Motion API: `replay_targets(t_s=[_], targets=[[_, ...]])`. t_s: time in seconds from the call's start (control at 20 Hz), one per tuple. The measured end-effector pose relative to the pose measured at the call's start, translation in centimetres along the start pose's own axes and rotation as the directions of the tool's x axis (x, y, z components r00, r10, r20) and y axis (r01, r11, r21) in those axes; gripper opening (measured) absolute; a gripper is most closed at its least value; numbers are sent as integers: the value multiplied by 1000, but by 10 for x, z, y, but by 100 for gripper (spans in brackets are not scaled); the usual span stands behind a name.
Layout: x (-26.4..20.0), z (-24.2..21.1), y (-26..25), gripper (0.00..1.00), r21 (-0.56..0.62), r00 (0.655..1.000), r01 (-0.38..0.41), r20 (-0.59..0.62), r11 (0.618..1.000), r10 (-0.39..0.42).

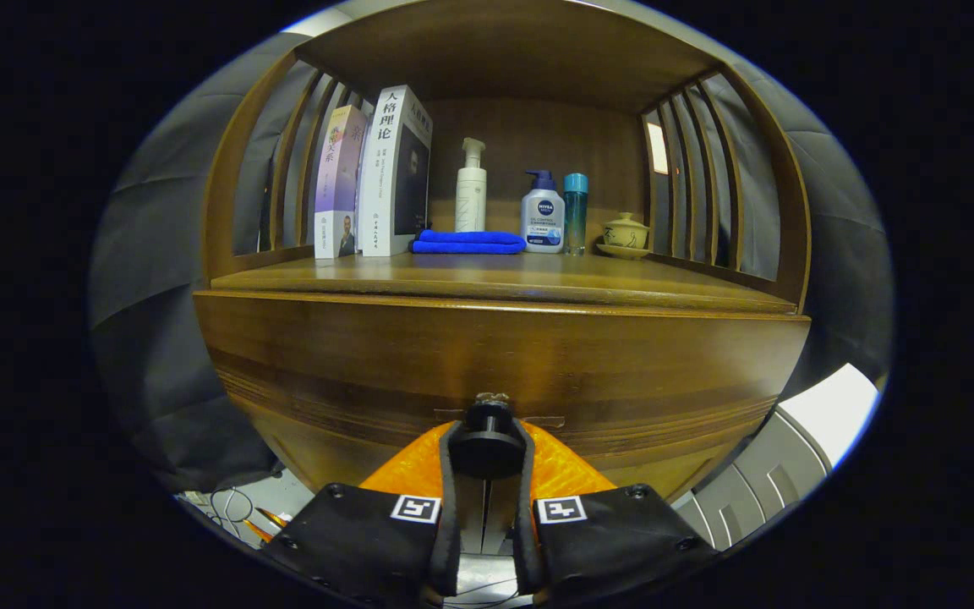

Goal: Pull open the drawer, take out the items inside it, and place them on the countertop above the cabinet.

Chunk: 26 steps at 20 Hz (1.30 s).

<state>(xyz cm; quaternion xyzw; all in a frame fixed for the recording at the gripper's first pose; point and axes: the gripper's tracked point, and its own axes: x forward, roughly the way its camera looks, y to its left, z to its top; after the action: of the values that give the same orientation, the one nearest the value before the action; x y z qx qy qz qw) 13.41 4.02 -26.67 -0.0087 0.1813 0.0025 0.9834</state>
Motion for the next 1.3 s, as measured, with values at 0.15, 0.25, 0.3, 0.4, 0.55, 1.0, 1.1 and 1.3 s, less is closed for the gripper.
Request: replay_targets(t_s=[0.15,0.25,0.3,0.4,0.55,1.0,1.1,1.3], targets=[[-12,-4,1,28,-1,1000,2,0,1000,-2],[-22,-7,1,28,1,1000,2,4,1000,-2],[-26,-8,1,28,4,1000,2,9,1000,-2],[-37,-11,2,28,8,1000,0,18,1000,0],[-52,-16,2,28,3,1000,-8,28,1000,8],[-94,-30,-2,28,-13,998,-38,41,999,39],[-101,-33,-1,27,-14,998,-41,37,999,42],[-117,-40,1,27,-21,998,-55,35,998,55]])
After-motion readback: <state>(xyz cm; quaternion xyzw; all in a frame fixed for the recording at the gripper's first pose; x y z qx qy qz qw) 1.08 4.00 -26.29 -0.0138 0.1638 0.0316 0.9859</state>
